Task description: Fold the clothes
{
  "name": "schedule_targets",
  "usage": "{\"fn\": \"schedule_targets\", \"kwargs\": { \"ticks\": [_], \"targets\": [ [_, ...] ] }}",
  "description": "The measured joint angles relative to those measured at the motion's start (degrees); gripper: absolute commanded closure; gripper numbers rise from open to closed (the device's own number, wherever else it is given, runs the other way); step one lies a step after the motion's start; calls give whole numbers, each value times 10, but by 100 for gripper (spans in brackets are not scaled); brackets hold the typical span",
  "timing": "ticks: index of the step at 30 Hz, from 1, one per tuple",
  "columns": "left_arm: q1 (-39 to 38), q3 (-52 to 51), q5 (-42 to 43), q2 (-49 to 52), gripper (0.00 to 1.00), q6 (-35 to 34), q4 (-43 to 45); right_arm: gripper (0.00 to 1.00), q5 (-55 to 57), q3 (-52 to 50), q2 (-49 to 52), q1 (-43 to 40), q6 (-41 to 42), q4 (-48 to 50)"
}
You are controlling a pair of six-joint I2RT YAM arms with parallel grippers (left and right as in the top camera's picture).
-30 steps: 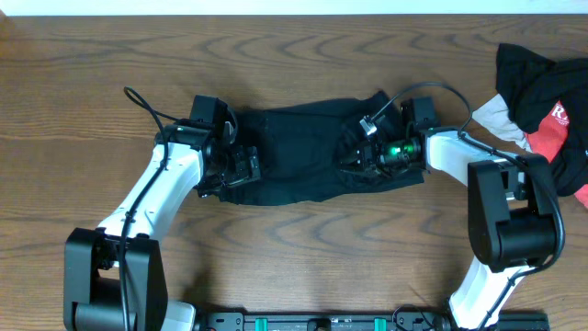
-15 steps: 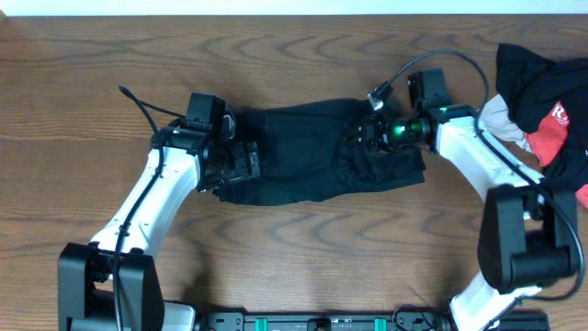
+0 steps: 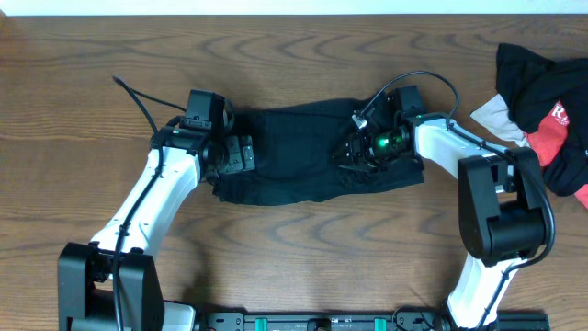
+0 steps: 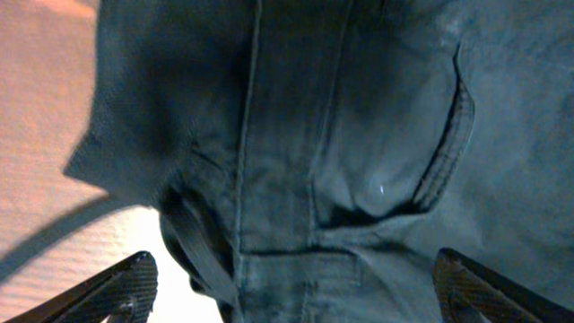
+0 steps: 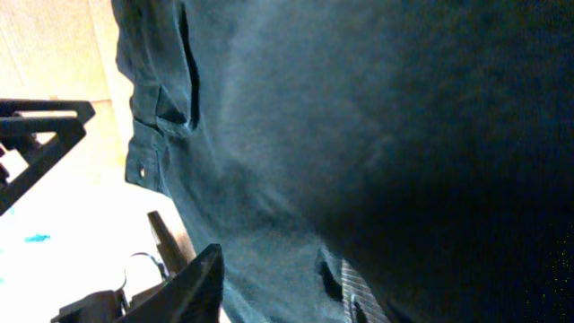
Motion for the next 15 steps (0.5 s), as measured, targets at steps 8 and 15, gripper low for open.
{"fn": "schedule_targets", "kwargs": {
  "ticks": [8, 15],
  "targets": [
    [42, 0, -39, 0, 2, 31, 18, 2, 33, 11, -103, -2, -31, -90],
    [129, 0, 0, 14, 2, 60, 29, 1, 103, 32, -215, -2, -44, -148]
  ]
}}
